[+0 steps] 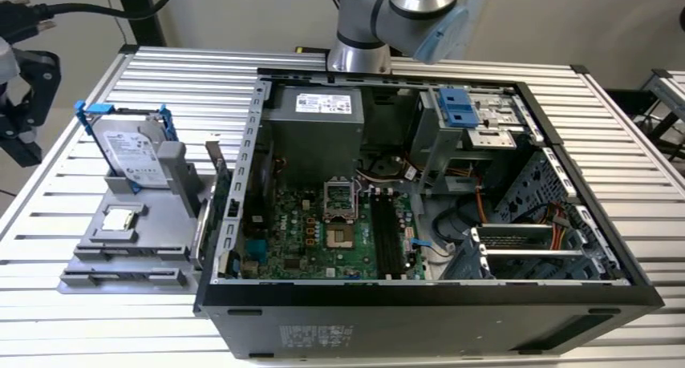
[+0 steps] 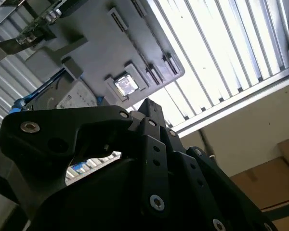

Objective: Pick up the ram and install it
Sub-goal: 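Pick up the ram and move it above insertion slot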

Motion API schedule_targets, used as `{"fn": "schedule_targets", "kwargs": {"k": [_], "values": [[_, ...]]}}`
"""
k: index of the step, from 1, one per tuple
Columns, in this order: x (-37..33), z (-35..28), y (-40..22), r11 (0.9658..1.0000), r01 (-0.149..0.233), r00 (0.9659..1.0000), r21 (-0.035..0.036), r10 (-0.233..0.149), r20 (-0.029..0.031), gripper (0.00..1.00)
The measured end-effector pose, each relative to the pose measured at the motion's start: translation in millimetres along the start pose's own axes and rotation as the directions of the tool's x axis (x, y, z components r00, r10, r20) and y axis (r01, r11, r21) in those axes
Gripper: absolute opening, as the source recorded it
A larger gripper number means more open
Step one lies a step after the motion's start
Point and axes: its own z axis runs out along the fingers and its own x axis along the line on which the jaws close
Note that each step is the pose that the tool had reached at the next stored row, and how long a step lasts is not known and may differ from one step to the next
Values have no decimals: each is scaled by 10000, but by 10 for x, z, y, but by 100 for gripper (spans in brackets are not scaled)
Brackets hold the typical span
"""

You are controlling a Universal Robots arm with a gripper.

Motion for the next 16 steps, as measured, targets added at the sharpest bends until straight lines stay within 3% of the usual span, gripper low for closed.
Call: {"fn": "schedule_targets", "kwargs": {"k": [4, 9, 11, 12, 16], "values": [[0, 0, 0, 9974, 722, 9974, -15, -722, -34, 0], [0, 0, 0, 9867, 1625, 9867, -37, -1625, -77, 0], [0, 0, 0, 9801, 1983, 9801, -48, -1984, -91, 0], [0, 0, 0, 9723, 2338, 9722, -58, -2339, -108, 0], [0, 0, 0, 9528, 3036, 9527, -81, -3037, -136, 0]]}}
